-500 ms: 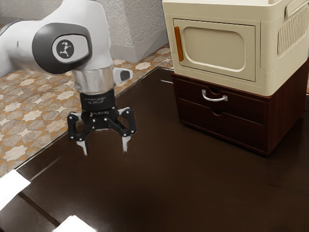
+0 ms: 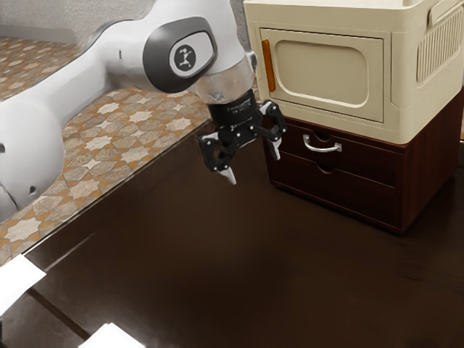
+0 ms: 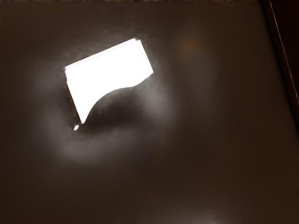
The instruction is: Pull the drawer handle with one arm to open the drawer
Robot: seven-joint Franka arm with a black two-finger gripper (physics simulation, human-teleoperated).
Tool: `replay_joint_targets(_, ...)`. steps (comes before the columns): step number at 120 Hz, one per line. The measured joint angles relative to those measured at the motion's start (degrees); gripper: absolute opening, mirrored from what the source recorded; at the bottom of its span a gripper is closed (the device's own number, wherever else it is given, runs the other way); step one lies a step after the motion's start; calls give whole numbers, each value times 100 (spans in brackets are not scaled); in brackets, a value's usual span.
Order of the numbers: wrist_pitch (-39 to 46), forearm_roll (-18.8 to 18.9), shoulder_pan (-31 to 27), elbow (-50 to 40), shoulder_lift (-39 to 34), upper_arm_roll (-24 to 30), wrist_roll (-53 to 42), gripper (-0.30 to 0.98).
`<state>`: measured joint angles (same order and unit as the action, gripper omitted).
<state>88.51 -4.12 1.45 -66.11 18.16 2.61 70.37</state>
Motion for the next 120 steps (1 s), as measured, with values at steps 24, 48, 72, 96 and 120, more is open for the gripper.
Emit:
replay_joint_targets(24,682,-2,-18,848,840,81,451,69)
replay_joint_targets(48,1322,3,-82,927,1236,197,686,69)
replay_joint_targets(72,1817,7,-101,1039,1423,214,774,69)
replay_joint_targets(96,2122,7,-113,1004,1446,193,813,69)
replay_joint_targets(120,2278,2,-119,850,1467,188,821,69)
